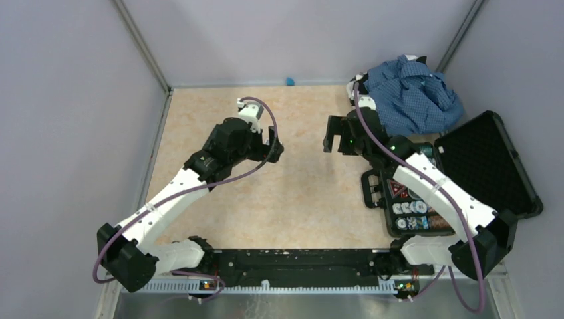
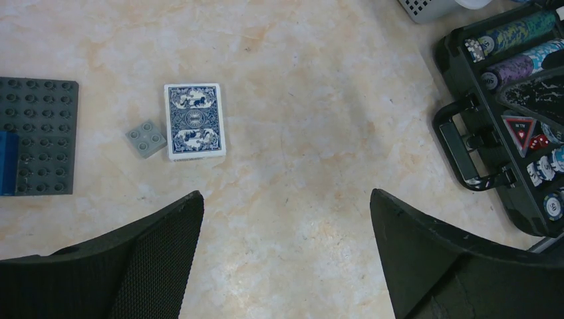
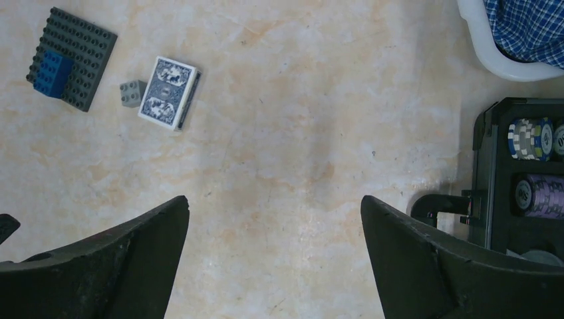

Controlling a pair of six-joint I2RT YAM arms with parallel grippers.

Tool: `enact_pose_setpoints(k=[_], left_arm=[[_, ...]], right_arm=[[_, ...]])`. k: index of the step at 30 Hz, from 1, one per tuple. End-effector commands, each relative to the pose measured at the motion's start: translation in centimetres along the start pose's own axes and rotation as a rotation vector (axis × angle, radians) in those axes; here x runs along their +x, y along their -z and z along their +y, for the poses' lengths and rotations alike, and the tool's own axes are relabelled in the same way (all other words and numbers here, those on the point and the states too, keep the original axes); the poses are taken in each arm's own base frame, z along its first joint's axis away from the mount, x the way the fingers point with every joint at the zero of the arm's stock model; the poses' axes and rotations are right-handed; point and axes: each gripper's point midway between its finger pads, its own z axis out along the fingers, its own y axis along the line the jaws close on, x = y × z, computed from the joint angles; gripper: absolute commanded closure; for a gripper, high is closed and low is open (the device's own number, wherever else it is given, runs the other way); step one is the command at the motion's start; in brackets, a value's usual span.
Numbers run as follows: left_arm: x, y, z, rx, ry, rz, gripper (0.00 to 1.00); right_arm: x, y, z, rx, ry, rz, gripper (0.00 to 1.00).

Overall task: Fold and stack the long sleeve shirts
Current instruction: Pick up the shirt from the bin.

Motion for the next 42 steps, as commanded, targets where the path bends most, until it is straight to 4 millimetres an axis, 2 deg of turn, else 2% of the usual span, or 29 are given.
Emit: enact_pose_setpoints(k=[1,5,12,15,19,24,29,34,38,40,42], left_arm=[[-1.7,0.7,-0.3,0.018,-0.016,-0.058,0.01],[0.1,0.3,0.5,-0.016,-0.049,0.024,0.01],[2.0,-1.3,-0.2,0.111,-0.056,0.079,0.01],[2.9,-1.9,-0.5,0.141,-0.068,0.107,0.01],[3.5,-2.1,0.3,0.118,-0.096,0.105,0.01],[4.0,-1.8,0.1,0.137,-0.101,0.106,0.01],[4.0,-1.5,0.1,0.141,-0.107,0.098,0.01],[4.2,-1.6,0.1,0.146,-0.108,0.099,0.01],[4.2,-1.5,0.3,0.139,-0.108,0.098,0.01],[4.2,-1.4,0.3,0.137,-0.11,0.094,0.01],[4.1,-1.3,0.4,0.132,-0.112,0.09,0.01]], right_arm=[[-3.7,0.4,1.3,-0.02,-0.005,-0.075,0.01],[-5.5,-0.7,0.7,0.022,0.001,-0.079,0.01],[-11.6,-2.8,-3.0,0.122,-0.077,-0.158,0.01],[-14.6,-3.9,-6.3,0.234,-0.086,-0.213,0.01],[-18.1,-5.0,-11.3,0.387,-0.099,-0.264,0.01],[-20.9,-5.9,-16.9,0.586,-0.072,-0.307,0.01],[-20.8,-8.5,-21.4,0.687,-0.075,-0.288,0.01],[-17.9,-13.9,-25.1,0.7,-0.085,-0.19,0.01],[-15.3,-18.2,-26.9,0.633,-0.139,-0.116,0.02],[-14.8,-19.5,-26.9,0.617,-0.147,-0.077,0.1],[-16.7,-19.0,-26.2,0.592,-0.155,-0.1,0.28]])
